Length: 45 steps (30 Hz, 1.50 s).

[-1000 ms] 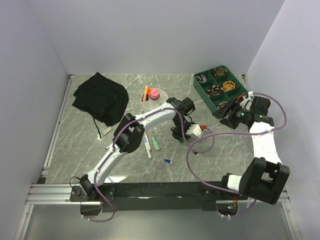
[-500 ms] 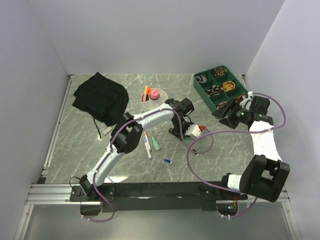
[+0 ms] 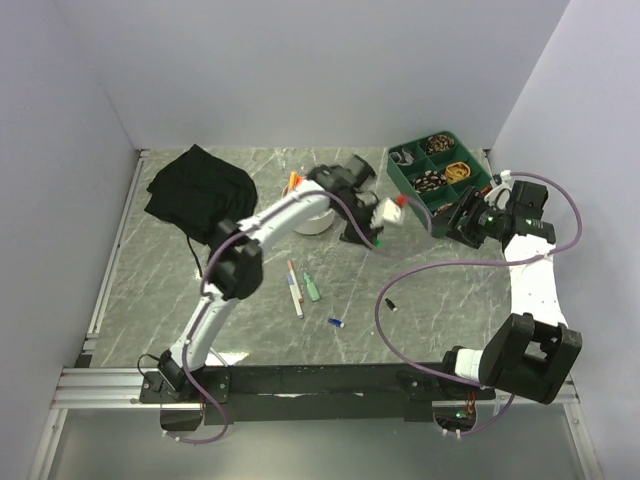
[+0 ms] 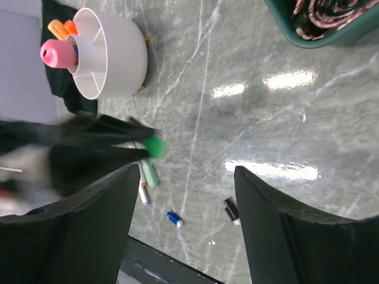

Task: Sort the stationery into containers
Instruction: Pick up the pen from the center of the board, then place the pen in the storage box.

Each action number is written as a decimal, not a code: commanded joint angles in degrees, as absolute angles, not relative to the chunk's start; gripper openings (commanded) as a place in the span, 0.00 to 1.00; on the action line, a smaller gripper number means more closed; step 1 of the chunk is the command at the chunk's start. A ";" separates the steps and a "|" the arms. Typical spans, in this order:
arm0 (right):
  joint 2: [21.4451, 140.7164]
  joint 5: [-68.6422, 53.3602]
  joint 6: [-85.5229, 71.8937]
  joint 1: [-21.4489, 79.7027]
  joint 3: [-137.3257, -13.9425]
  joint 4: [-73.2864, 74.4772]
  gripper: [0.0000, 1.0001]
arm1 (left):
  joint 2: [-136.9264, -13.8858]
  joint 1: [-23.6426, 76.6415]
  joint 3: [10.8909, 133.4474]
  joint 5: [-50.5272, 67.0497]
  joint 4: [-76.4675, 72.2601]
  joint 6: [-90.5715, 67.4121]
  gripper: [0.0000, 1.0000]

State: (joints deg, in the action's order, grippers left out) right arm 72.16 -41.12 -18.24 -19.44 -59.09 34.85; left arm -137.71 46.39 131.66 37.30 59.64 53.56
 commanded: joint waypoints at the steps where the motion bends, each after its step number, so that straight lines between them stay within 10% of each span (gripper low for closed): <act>1: 72.33 -39.29 -14.42 -19.69 -63.10 38.05 0.72 | -124.04 39.74 124.08 51.65 48.38 44.93 0.01; 6: 72.51 -37.27 -15.20 -18.81 -63.28 36.57 0.72 | -106.80 30.08 94.61 59.68 -12.39 14.81 0.01; 16: 74.44 -31.65 -12.40 -14.86 -66.27 35.95 0.72 | -116.53 18.91 94.92 54.23 -44.00 -15.71 0.01; 45: 79.19 -24.26 -3.69 -6.86 -73.04 39.55 0.74 | -123.22 12.39 78.66 48.26 -61.87 -30.06 0.01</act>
